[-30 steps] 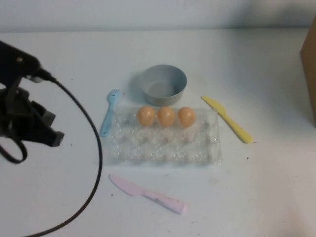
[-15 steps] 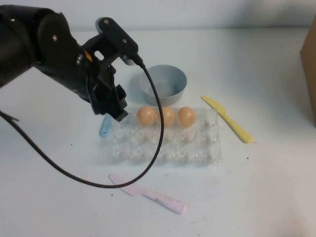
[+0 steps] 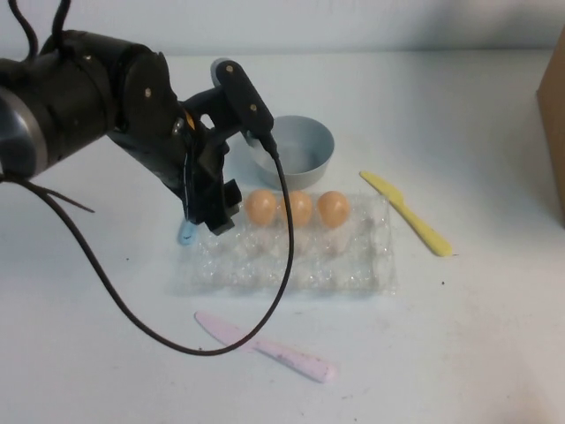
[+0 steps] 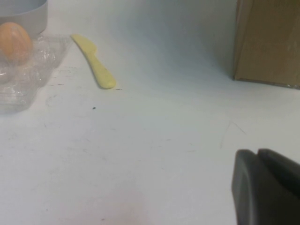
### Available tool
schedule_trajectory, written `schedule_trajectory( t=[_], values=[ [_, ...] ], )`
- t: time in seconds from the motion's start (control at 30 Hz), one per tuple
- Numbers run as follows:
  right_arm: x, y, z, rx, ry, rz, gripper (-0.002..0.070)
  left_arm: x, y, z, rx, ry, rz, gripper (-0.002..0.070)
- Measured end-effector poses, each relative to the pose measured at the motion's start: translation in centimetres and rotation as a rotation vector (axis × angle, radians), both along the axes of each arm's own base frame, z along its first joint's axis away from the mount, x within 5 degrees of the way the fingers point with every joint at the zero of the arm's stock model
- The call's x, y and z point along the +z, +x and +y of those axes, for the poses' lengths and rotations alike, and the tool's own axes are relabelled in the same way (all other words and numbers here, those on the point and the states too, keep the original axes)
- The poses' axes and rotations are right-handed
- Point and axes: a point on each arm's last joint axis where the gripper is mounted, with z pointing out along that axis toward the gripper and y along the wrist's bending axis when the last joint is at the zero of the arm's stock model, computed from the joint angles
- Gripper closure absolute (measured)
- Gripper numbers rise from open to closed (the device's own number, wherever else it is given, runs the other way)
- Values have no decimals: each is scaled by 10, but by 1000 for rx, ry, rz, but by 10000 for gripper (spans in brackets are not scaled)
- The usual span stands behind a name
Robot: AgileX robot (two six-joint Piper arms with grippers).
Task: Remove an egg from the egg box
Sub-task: Pick up the egg from the plastic box
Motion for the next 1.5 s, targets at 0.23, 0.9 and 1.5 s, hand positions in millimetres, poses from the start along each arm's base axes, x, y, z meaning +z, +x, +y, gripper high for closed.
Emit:
schedule_trajectory(
  t=[0.23, 0.9, 1.5],
  values=[
    [0, 0, 0, 0, 0, 0, 694, 5, 8, -11, -218, 94, -202, 72],
    [0, 0, 1, 2, 23, 2, 694, -59, 22, -44, -358, 92, -116, 176],
    [0, 0, 1, 2, 23, 2, 694, -60, 26, -44, -367, 106, -156, 179]
  ],
)
